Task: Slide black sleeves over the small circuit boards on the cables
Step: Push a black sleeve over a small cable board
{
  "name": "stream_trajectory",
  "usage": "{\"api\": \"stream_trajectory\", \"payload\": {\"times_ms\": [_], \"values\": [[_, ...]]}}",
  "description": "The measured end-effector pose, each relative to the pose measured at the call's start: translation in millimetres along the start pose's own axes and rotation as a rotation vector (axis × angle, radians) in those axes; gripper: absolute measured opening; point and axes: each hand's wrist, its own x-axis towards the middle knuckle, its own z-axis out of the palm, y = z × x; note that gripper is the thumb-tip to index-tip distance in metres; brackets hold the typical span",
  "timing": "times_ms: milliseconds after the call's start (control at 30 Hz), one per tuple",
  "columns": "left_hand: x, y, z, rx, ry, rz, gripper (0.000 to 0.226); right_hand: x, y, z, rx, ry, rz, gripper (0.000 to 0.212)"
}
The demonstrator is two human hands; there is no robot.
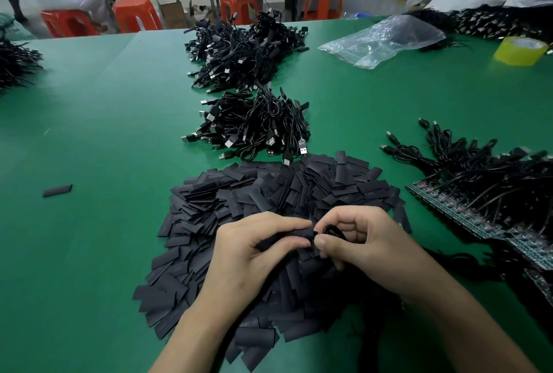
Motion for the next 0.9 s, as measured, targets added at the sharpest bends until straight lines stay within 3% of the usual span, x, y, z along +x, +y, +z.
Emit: {"api": "stream_trajectory", "payload": {"times_ms": [200,333,900], "values": [[-1,6,4,0.002,0.185,-0.126,0.033,1,3,3,0.096,0.044,0.013,0.016],[-3,9,8,-0.01,0.278,-0.157,0.031,2,2,6,0.164,0.063,0.009,0.021],[-3,10,9,-0.119,0.235,-0.285,0.037,5,3,17,0.253,0.077,0.021,0.008]]}}
